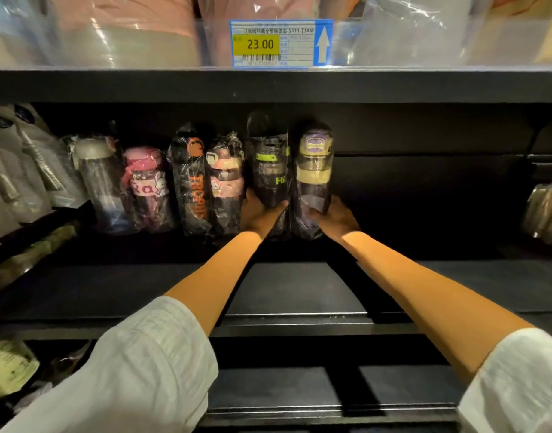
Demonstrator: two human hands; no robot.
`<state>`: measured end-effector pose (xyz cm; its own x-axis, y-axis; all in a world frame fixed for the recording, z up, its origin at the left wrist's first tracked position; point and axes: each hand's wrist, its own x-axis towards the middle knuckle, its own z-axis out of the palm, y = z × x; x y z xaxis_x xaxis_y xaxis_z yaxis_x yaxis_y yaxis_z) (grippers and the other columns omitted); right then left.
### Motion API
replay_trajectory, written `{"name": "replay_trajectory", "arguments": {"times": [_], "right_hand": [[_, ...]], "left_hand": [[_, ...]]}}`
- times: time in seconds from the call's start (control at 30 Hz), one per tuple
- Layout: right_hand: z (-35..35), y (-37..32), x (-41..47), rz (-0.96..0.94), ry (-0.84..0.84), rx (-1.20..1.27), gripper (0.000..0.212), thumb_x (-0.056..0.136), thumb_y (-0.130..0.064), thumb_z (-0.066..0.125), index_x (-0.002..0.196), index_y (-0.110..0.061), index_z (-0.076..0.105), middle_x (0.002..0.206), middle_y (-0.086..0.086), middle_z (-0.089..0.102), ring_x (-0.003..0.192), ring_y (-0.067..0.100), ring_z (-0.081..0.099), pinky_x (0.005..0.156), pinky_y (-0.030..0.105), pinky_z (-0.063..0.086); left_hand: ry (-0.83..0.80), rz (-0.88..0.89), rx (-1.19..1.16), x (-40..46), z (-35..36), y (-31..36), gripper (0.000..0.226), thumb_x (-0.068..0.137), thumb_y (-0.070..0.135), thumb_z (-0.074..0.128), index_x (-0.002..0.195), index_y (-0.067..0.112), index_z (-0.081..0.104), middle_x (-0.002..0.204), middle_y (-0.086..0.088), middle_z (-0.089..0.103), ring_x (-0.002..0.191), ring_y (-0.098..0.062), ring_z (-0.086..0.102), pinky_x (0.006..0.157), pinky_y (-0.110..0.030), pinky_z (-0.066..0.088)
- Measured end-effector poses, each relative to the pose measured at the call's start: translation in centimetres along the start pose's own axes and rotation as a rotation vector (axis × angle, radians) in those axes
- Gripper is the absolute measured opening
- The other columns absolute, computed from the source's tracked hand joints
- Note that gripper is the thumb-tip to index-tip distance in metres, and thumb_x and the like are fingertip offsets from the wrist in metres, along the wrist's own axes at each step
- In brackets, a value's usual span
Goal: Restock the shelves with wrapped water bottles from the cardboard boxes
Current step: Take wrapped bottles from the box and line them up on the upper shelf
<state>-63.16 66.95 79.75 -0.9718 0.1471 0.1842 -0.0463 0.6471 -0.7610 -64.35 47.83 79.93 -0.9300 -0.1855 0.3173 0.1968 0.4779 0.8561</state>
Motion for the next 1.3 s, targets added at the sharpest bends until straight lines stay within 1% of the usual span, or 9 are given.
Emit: {"name": "replay_trajectory", "arguments": {"times": [0.13, 0.23, 0.37, 0.47, 0.6, 0.7, 0.83, 1.17, 1.3], "right_hand": [[-1.2, -1.5, -5.6, 0.081, -0.096, -0.433, 0.058, 0.103, -0.056, 0.048, 0.141, -0.014, 0.057, 0.145, 0.015, 0.058, 0.131, 0.040, 0.056, 0.105, 0.047, 0.045], [-1.9, -1.8, -10.2, -0.130, -0.210, -0.651, 0.058, 0.105, -0.060, 0.041, 0.120, -0.009, 0.065, 0.128, 0.016, 0.066, 0.115, 0.038, 0.062, 0.095, 0.044, 0.050], [0.0, -2.9, -15.8, -0.398, -0.272, -0.696, 0.069, 0.101, -0.068, 0.042, 0.137, -0.010, 0.058, 0.129, 0.014, 0.063, 0.115, 0.035, 0.062, 0.089, 0.044, 0.054], [2.7, -3.6, -20.4, -0.548, -0.333, -0.654, 0.066, 0.102, -0.065, 0.045, 0.141, -0.013, 0.057, 0.133, 0.012, 0.063, 0.118, 0.034, 0.061, 0.088, 0.044, 0.053], [6.6, -4.4, -26.2, -0.754, -0.342, -0.575, 0.065, 0.103, -0.060, 0.049, 0.147, -0.012, 0.053, 0.147, 0.012, 0.055, 0.137, 0.031, 0.049, 0.113, 0.044, 0.042], [9.6, -5.2, -30.6, -0.910, -0.344, -0.546, 0.061, 0.105, -0.052, 0.051, 0.152, -0.014, 0.049, 0.158, 0.013, 0.044, 0.149, 0.031, 0.036, 0.125, 0.047, 0.026], [15.0, -7.3, -37.9, -1.051, -0.473, -0.444, 0.057, 0.105, -0.050, 0.052, 0.150, -0.015, 0.052, 0.154, 0.009, 0.050, 0.146, 0.029, 0.042, 0.124, 0.048, 0.030], [34.3, -6.9, -52.9, -1.110, -1.053, -0.534, 0.047, 0.107, -0.045, 0.042, 0.129, -0.008, 0.062, 0.122, 0.013, 0.064, 0.114, 0.035, 0.063, 0.095, 0.049, 0.051], [42.5, -5.1, -55.9, -0.986, -1.285, -0.592, 0.043, 0.106, -0.044, 0.050, 0.134, -0.012, 0.056, 0.123, 0.010, 0.063, 0.103, 0.032, 0.066, 0.083, 0.043, 0.056]], "left_hand": [[-0.166, -0.102, 0.380, -4.3, -2.5, 1.0, 0.061, 0.104, 0.049, 0.051, 0.149, 0.007, 0.045, 0.154, -0.017, 0.048, 0.137, -0.038, 0.049, 0.110, -0.040, 0.040], [-0.239, -0.014, 0.549, -9.6, -5.7, 0.8, 0.043, 0.107, 0.044, 0.045, 0.101, 0.004, 0.059, 0.127, -0.022, 0.062, 0.114, -0.040, 0.060, 0.089, -0.041, 0.047], [-0.165, 0.141, 0.747, -16.6, -10.2, -0.2, 0.063, 0.106, 0.055, 0.044, 0.145, 0.006, 0.051, 0.139, -0.019, 0.056, 0.125, -0.039, 0.055, 0.099, -0.050, 0.050], [-0.081, 0.135, 0.854, -22.5, -13.4, -1.5, 0.063, 0.106, 0.055, 0.043, 0.146, 0.008, 0.053, 0.137, -0.017, 0.059, 0.124, -0.036, 0.057, 0.101, -0.048, 0.049], [0.014, 0.099, 0.945, -30.9, -18.1, -4.9, 0.061, 0.106, 0.052, 0.044, 0.145, 0.006, 0.054, 0.135, -0.015, 0.060, 0.123, -0.034, 0.057, 0.103, -0.043, 0.045], [0.044, 0.011, 0.992, -36.9, -21.1, -7.6, 0.062, 0.108, 0.052, 0.040, 0.151, 0.008, 0.047, 0.141, -0.015, 0.055, 0.127, -0.034, 0.053, 0.105, -0.044, 0.045], [0.097, -0.148, 1.024, -45.2, -25.4, -12.0, 0.057, 0.107, 0.050, 0.042, 0.146, 0.009, 0.050, 0.135, -0.016, 0.056, 0.122, -0.036, 0.054, 0.099, -0.046, 0.047], [0.154, -0.718, 0.889, -63.7, -32.5, -28.3, 0.054, 0.101, 0.051, 0.037, 0.120, 0.010, 0.066, 0.111, -0.018, 0.064, 0.104, -0.043, 0.063, 0.087, -0.050, 0.054], [0.146, -0.911, 0.781, -67.8, -34.4, -33.5, 0.050, 0.103, 0.049, 0.042, 0.147, 0.026, 0.052, 0.130, -0.013, 0.064, 0.117, -0.037, 0.060, 0.097, -0.048, 0.051]]}}
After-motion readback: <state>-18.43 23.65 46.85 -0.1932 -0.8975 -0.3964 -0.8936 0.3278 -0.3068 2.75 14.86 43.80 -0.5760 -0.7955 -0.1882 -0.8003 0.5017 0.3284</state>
